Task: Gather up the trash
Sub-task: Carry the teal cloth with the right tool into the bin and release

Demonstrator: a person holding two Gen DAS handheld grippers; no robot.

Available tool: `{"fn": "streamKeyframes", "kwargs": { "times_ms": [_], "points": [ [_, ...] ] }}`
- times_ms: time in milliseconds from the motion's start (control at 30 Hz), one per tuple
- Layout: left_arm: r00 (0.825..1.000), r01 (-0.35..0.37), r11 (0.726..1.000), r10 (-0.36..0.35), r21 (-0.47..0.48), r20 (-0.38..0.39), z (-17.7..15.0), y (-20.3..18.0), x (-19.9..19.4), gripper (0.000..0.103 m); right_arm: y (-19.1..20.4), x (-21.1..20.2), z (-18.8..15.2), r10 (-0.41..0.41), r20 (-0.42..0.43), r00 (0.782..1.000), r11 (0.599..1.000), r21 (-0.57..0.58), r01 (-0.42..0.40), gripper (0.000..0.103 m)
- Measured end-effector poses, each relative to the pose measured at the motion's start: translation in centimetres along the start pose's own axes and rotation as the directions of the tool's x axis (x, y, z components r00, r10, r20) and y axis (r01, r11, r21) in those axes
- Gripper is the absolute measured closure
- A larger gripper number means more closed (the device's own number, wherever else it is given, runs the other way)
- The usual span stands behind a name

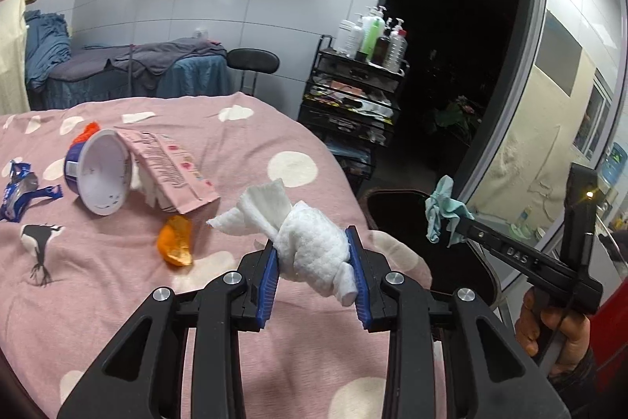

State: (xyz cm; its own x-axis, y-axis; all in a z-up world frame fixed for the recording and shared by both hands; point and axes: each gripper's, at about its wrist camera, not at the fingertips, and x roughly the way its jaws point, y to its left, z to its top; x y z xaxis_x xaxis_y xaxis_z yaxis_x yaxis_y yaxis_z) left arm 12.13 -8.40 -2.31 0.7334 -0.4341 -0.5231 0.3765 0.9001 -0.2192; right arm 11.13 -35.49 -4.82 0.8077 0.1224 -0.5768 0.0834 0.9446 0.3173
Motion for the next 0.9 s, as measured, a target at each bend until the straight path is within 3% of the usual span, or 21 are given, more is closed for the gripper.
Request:
{"fn": "streamKeyframes", "kwargs": {
  "times_ms": [467, 567, 633, 733, 900],
  "points": [
    [0.996, 0.07, 0.996, -0.066, 0.062, -0.057, -0.8, -3.5, 2.2, 0.071, -4.6, 4.4, -2.0, -0.133, -0.12, 0.984, 0.986, 0.089, 0.144, 0.091],
    [0.995, 0.083, 0.994, -0.078, 0.075, -0.068, -0.9, -4.1, 2.7, 0.071, -5.5, 5.0, -2.5, -0.148, -0.144, 0.979, 0.98, 0.114, 0.165, 0.075],
    [0.994, 0.089, 0.993, -0.083, 0.083, -0.074, -1.0, -4.6, 2.9, 0.071, -5.9, 4.9, -2.9, -0.15, -0.139, 0.979, 0.976, 0.14, 0.169, 0.046],
    [0.992, 0.097, 0.991, -0.089, 0.095, -0.085, -1.2, -5.2, 3.3, 0.071, -6.4, 4.6, -3.3, -0.151, -0.128, 0.98, 0.97, 0.169, 0.172, 0.033],
    [0.99, 0.113, 0.987, -0.102, 0.113, -0.102, -1.3, -6.1, 3.9, 0.071, -6.8, 3.8, -3.5, -0.155, -0.106, 0.982, 0.967, 0.187, 0.173, 0.026]
  ]
}}
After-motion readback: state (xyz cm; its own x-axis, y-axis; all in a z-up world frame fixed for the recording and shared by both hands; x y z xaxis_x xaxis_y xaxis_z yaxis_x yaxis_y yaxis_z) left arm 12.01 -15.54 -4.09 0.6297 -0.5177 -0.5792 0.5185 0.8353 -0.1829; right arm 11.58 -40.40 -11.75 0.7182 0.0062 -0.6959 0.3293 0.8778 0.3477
